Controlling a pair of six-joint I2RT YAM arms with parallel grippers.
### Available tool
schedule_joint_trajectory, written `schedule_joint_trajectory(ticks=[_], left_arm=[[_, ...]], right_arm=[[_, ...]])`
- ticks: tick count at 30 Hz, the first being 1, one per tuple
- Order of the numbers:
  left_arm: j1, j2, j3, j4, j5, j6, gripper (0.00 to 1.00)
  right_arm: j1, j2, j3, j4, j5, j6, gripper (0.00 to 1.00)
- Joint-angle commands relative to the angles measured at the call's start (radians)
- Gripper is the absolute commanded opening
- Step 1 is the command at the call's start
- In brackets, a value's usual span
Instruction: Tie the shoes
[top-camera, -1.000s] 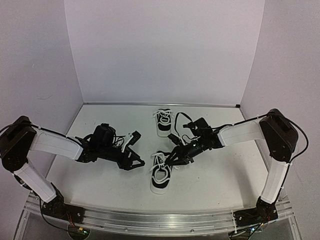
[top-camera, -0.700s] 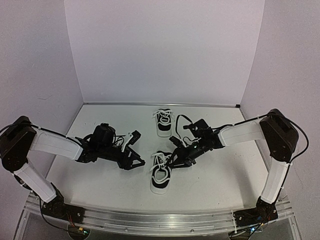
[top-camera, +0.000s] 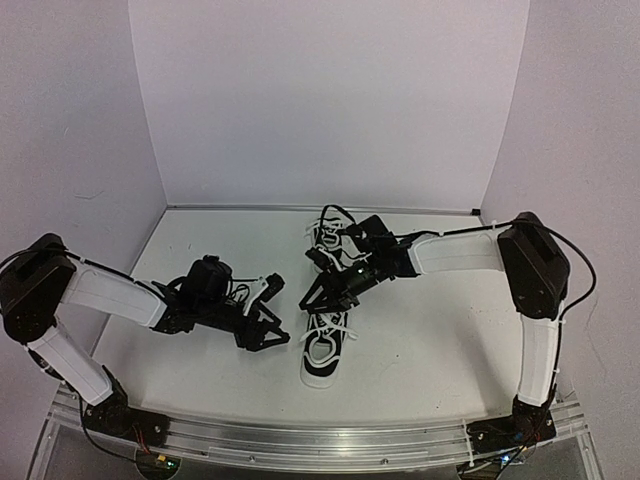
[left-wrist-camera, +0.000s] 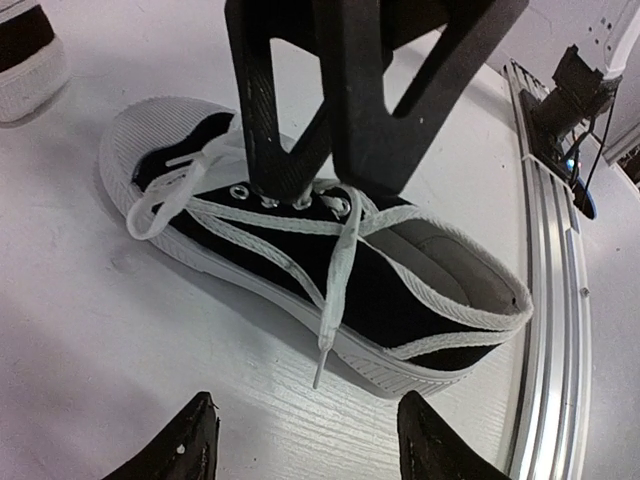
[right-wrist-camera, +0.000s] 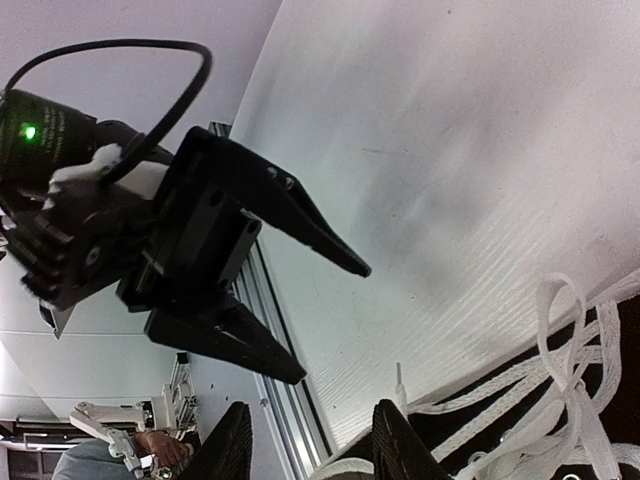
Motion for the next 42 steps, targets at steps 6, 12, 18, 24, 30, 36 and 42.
schedule_joint_trajectory(ticks=[6,12,18,24,30,36,42], left_arm=[[-0.054,0.158,0.114,0.01,-0.001,0.099,0.55],[-0.074,0.179,0.165,-0.024,0.014,0.116,0.31],[-0.108,0.12,0.228,-0.144,-0.017,0.157,0.0],[-0.153,0.074,0.305,-0.232,-0.028,0.178,0.0],[-0.175,0.107,0.397,-0.272,-0.017,0.167,0.0],[-0.232,0.263,0.523,-0.341,-0.015,0.183,0.02],[-0.257,0.263,0.563,-0.436,-0.069,0.26,0.32]], right_arm=[[-0.024,-0.192,-0.105,0.0,0.038,0.013,0.43],[-0.108,-0.306,-0.244,-0.001,0.051,0.013,0.43],[-0.211,-0.385,-0.357,-0.019,0.076,-0.001,0.43],[-0.238,-0.393,-0.443,-0.026,0.121,-0.015,0.43],[-0.24,-0.383,-0.467,-0.025,0.153,-0.018,0.43],[-0.24,-0.358,-0.479,-0.017,0.164,-0.02,0.42],[-0.24,-0.333,-0.493,0.01,0.162,-0.03,0.41]])
